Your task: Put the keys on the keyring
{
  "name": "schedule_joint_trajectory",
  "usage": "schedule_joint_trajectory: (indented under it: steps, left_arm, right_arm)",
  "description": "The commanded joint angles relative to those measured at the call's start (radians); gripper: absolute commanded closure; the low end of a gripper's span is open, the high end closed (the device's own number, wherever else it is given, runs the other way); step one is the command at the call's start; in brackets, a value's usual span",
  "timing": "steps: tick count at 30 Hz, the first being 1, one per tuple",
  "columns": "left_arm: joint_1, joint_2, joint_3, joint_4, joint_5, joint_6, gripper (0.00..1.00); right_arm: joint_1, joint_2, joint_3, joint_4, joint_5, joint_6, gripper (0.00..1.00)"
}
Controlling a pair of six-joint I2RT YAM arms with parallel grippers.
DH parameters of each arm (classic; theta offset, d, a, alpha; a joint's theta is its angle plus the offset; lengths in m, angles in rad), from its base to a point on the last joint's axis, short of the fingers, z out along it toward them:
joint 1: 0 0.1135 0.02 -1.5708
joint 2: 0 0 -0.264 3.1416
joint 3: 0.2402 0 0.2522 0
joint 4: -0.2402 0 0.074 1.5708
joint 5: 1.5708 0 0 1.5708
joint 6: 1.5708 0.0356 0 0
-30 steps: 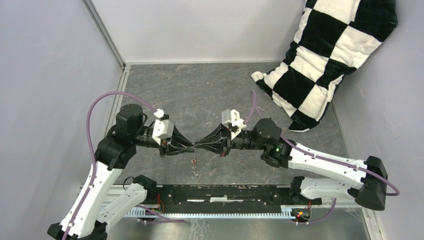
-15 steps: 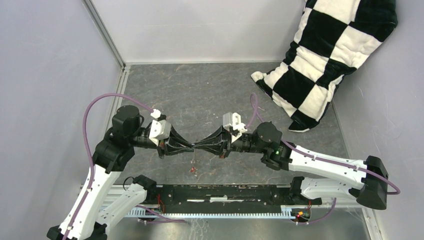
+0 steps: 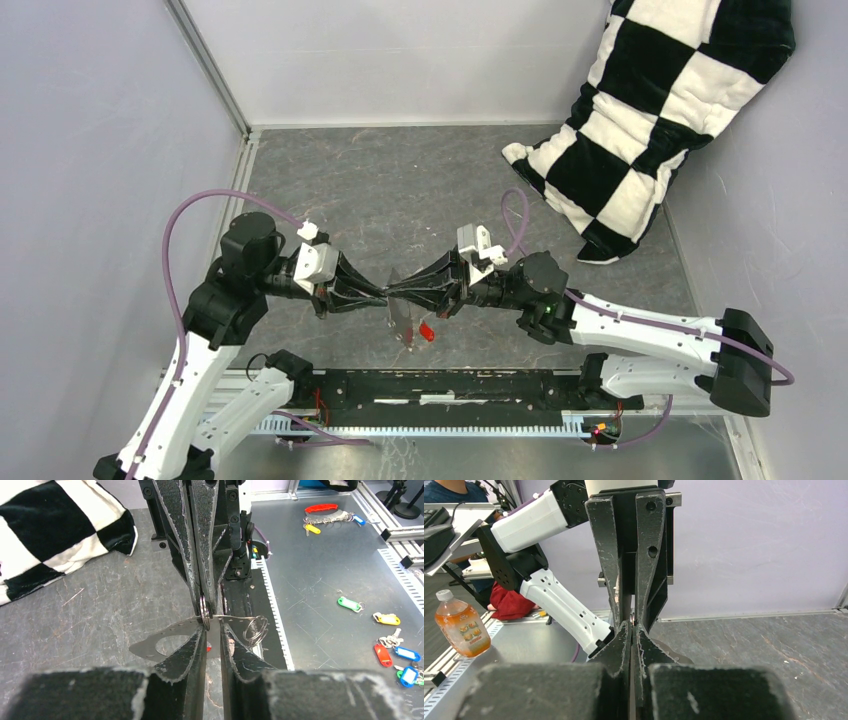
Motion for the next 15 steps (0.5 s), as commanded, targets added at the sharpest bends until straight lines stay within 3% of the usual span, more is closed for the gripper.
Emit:
schedule_joint_trajectory:
  steps: [1,6,12,15]
  left_arm:
    - [0.001,-0.012,-0.002,0.05,0.031,-0.022,0.78]
    - [0.001,-0.018,0.008,0.052,0.025,-0.026,0.78]
    - [0.001,-0.021,0.005,0.035,0.013,0.001,0.96]
    - [0.001,-0.021,0.007,0.032,-0.002,0.003,0.98]
  right_arm:
    - [0.011,0.023,-0.002,0.137,0.016,0.034,0.99]
    - [0.014,0.032,-0.003,0.135,0.014,0.033,1.0]
    - [0.02,0.029,0.011,0.097,0.017,0.014,0.99]
    - [0.028,0.034,0.027,0.052,0.02,-0.011,0.99]
